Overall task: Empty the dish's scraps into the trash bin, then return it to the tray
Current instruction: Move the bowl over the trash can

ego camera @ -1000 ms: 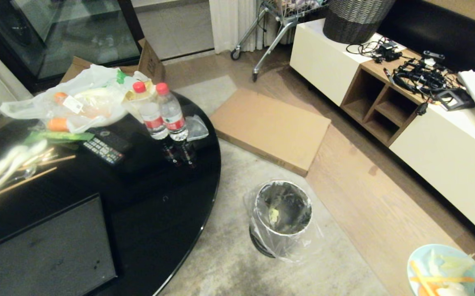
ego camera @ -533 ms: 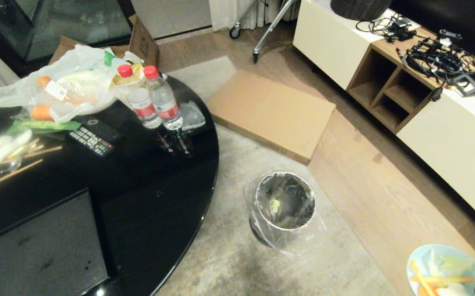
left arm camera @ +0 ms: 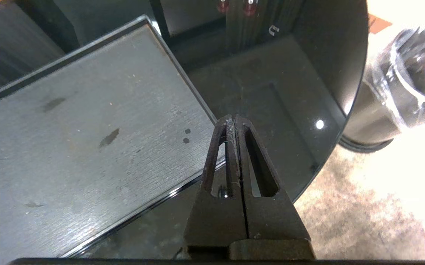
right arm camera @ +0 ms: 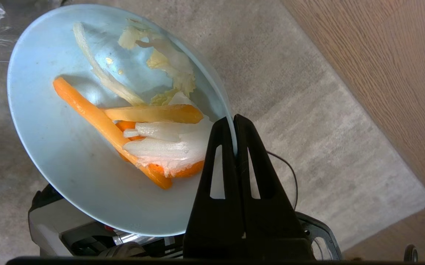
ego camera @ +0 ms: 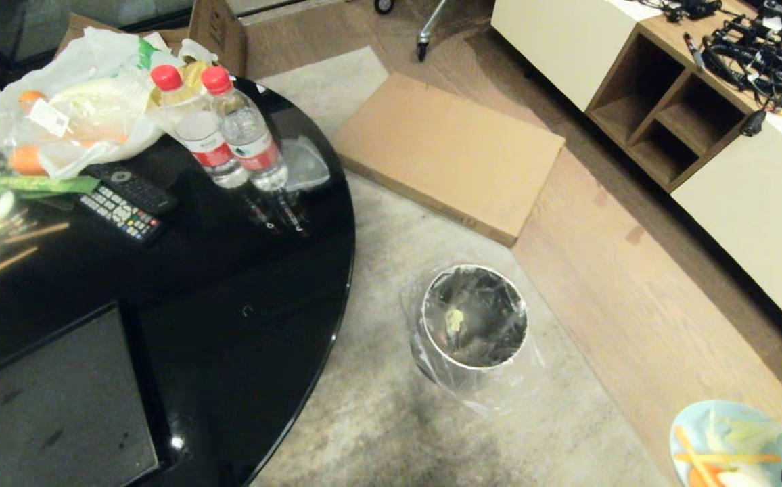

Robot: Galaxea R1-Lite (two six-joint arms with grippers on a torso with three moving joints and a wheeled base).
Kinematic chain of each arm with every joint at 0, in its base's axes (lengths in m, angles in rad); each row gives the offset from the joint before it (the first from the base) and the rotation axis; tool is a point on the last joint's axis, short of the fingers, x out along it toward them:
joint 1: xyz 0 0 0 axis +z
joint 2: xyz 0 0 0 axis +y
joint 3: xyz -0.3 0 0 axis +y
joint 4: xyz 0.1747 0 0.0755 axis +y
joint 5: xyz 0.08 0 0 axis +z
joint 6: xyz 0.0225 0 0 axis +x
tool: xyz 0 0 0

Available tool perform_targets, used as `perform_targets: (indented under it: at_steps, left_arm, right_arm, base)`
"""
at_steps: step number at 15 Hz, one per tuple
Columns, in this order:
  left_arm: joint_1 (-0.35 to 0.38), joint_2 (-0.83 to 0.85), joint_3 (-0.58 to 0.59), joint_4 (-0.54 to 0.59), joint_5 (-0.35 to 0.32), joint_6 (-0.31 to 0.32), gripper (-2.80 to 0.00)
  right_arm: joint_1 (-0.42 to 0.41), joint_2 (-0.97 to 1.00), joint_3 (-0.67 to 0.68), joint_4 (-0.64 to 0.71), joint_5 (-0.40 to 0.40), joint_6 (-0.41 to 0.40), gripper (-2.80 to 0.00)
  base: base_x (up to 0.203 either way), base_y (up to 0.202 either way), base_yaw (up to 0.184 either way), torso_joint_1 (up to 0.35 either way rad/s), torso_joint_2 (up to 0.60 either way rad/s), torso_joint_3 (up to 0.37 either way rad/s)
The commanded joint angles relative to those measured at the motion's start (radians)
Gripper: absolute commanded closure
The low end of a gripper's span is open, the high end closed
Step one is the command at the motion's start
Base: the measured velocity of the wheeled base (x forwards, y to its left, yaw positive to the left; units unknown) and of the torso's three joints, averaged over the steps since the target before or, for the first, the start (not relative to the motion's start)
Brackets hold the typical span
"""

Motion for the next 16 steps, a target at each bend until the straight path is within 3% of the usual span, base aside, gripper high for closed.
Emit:
perform_targets:
  at_steps: [1, 7, 16]
  left_arm:
    - [0.000, 0.000, 0.000, 0.000, 0.001, 0.000, 0.00]
    - [0.000, 0.000, 0.000, 0.000, 0.001, 0.000, 0.00]
    - [0.000, 0.000, 0.000, 0.000, 0.002, 0.001, 0.00]
  right_arm:
    - [0.000, -0.001, -0.002, 0.002, -0.002, 0.002, 0.00]
    - [0.000, 0.000, -0.003, -0.001, -0.002, 0.001, 0.00]
    - [0.005, 0.026, -0.051, -0.012, -0.025, -0.038, 0.00]
  base:
    - [0.000, 0.000, 0.000, 0.002, 0.01, -0.198]
    - [0.000, 0.000, 0.000, 0.005, 0.00, -0.184]
    - [0.000, 0.000, 0.000, 0.001, 0.00, -0.011]
